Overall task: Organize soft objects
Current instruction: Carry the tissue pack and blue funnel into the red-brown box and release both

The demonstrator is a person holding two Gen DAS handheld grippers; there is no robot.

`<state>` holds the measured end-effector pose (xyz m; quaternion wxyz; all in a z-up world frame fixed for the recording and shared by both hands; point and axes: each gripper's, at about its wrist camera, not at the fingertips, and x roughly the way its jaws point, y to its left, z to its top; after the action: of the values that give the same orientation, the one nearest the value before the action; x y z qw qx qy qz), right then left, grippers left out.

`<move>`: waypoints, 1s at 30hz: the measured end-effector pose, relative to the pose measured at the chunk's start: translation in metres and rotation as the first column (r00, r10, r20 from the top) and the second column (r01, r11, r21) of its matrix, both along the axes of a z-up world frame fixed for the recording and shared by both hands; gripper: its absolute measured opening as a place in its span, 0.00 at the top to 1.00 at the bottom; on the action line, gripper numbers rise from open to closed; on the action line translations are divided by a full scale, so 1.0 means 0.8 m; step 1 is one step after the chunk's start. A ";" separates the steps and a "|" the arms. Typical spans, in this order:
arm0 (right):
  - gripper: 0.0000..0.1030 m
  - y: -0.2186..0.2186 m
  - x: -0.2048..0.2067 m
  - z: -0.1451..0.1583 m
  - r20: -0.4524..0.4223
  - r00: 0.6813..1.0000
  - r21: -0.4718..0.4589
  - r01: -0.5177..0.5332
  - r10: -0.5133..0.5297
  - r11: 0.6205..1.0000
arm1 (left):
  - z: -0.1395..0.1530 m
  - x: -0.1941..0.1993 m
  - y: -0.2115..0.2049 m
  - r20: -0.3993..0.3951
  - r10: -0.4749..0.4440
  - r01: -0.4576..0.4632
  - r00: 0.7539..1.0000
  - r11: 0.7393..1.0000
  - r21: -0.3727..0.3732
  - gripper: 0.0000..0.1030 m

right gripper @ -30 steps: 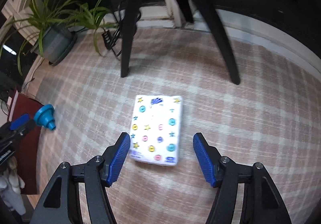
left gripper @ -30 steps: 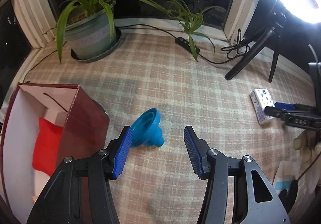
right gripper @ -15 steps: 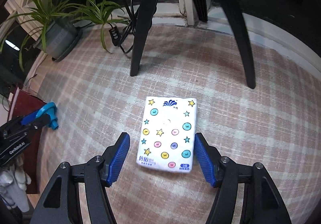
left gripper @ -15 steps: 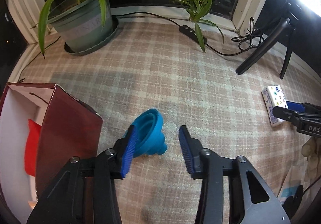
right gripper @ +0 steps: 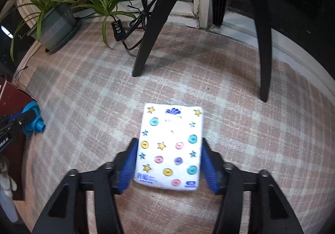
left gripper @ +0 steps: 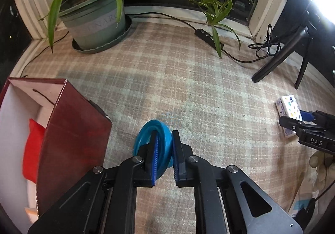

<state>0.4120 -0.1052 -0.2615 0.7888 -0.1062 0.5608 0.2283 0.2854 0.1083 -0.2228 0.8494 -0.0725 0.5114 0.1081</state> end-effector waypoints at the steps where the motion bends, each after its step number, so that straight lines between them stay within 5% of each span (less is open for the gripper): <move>1: 0.53 -0.002 0.000 0.000 -0.009 1.000 0.013 0.000 0.000 1.000 | 0.000 -0.001 0.001 0.002 0.004 -0.003 1.000 1.000 -0.007 0.90; 13: 0.54 -0.041 -0.018 0.023 -0.014 1.000 0.088 0.007 -0.006 0.996 | 0.022 -0.026 -0.015 0.070 -0.007 0.011 0.998 0.998 -0.058 0.90; 21: 0.54 -0.043 -0.061 0.094 0.042 0.998 0.163 -0.052 0.046 0.985 | 0.074 -0.062 -0.037 0.171 -0.053 0.068 0.984 0.994 -0.087 0.90; 30: 0.54 0.022 -0.138 0.183 0.109 0.978 0.219 -0.198 0.178 0.956 | 0.145 -0.152 -0.005 0.290 -0.024 0.050 0.957 0.995 -0.083 0.90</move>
<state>0.3018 -0.0872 -0.1149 0.7943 -0.0777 0.4830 0.3602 0.1641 0.1047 -0.1072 0.9128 -0.1160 0.3874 0.0575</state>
